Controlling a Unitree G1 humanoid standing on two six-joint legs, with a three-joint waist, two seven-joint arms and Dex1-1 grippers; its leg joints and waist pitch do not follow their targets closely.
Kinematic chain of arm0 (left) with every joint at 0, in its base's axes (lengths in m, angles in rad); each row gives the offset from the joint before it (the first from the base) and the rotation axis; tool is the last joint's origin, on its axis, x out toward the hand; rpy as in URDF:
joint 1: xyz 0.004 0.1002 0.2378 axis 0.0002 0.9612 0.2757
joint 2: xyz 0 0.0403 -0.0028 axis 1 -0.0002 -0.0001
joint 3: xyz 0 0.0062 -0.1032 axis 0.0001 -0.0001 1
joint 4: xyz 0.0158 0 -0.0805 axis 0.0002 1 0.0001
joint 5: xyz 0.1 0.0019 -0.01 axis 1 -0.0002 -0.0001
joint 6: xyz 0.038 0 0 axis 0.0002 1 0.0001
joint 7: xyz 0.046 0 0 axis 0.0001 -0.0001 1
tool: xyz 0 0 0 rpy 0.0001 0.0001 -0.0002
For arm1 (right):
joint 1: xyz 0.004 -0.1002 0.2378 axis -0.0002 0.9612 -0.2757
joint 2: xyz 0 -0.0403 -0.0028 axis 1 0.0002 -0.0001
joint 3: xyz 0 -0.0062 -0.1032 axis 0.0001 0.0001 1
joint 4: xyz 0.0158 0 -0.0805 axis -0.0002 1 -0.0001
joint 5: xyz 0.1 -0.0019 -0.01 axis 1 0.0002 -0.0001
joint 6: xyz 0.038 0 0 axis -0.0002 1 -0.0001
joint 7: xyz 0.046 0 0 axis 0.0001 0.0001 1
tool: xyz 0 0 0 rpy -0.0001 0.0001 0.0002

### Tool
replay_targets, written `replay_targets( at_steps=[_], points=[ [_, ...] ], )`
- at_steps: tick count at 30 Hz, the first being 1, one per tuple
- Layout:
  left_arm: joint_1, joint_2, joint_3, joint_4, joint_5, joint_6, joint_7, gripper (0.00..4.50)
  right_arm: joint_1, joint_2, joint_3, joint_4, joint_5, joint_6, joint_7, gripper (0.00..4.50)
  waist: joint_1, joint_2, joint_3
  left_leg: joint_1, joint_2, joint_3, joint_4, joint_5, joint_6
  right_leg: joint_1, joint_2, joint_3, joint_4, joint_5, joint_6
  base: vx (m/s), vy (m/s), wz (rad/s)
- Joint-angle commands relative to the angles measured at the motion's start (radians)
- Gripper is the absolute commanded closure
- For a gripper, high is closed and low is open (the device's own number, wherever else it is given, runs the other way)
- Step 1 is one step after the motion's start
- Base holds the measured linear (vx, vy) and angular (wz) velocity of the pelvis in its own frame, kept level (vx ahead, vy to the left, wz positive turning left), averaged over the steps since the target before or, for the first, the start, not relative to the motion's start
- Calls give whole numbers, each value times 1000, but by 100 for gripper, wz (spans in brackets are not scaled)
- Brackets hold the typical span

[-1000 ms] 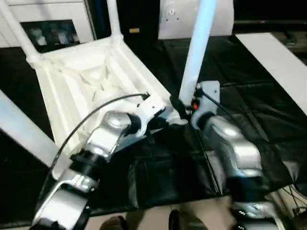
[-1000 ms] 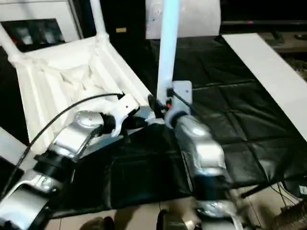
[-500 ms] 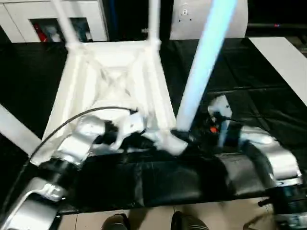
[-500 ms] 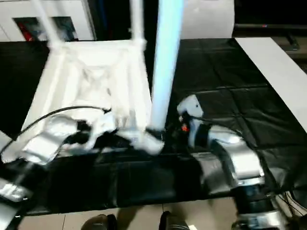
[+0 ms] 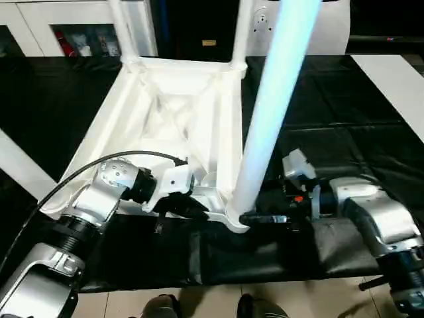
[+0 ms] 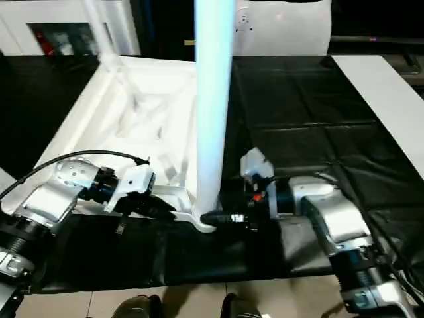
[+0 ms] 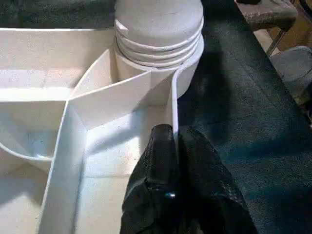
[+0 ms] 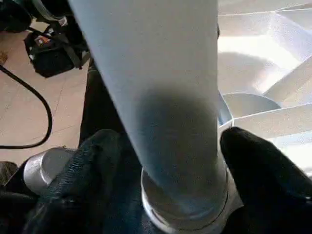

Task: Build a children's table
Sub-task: Rotate leg to tighten

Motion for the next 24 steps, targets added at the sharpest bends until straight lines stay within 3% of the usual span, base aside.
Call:
replay_targets(
  at_steps=[1, 13, 19, 22, 23, 24],
  points=[
    [-13, -13, -27, -14, -11, -23, -44, 450, -16, -4, 9, 13, -9, -14, 21, 112, -5, -8, -77, 14, 54, -5, -61, -149, 81, 58, -66, 48, -50, -242, -256, 0, 0, 0],
    [-14, -10, -24, 6, 2, -34, -36, 450, -34, -3, 31, 59, -3, -5, 58, 220, 0, -9, -78, 13, 54, -5, -59, -143, 86, 59, -66, 46, -48, -241, -255, 0, 0, 0],
    [-6, -36, -11, -5, 3, 30, 30, 450, 2, 34, -1, -3, 59, 100, -6, 237, 2, -5, -75, 14, 55, -5, -61, -147, 81, 60, -66, 47, -50, -242, -257, 0, 0, 0],
    [-21, -82, 1, 0, 26, 101, 135, 450, 22, 98, -6, -38, 23, 124, -159, 238, 0, -5, -70, 15, 54, -7, -66, -185, 60, 56, -67, 47, -59, -309, -239, 0, 0, 0],
    [-31, -120, 12, 4, 24, 137, 188, 450, 20, 145, -11, -38, -6, 155, -260, 238, -7, -7, -67, 15, 49, -11, -69, -222, 33, 58, -69, 45, -68, -403, -208, 0, 0, 0],
    [-32, -127, 14, 5, 22, 144, 196, 450, 19, 153, -12, -37, -11, 160, -277, 238, -9, -6, -64, 16, 48, -12, -70, -232, 24, 55, -69, 45, -71, -435, -196, 0, 0, 0]
  ],
)
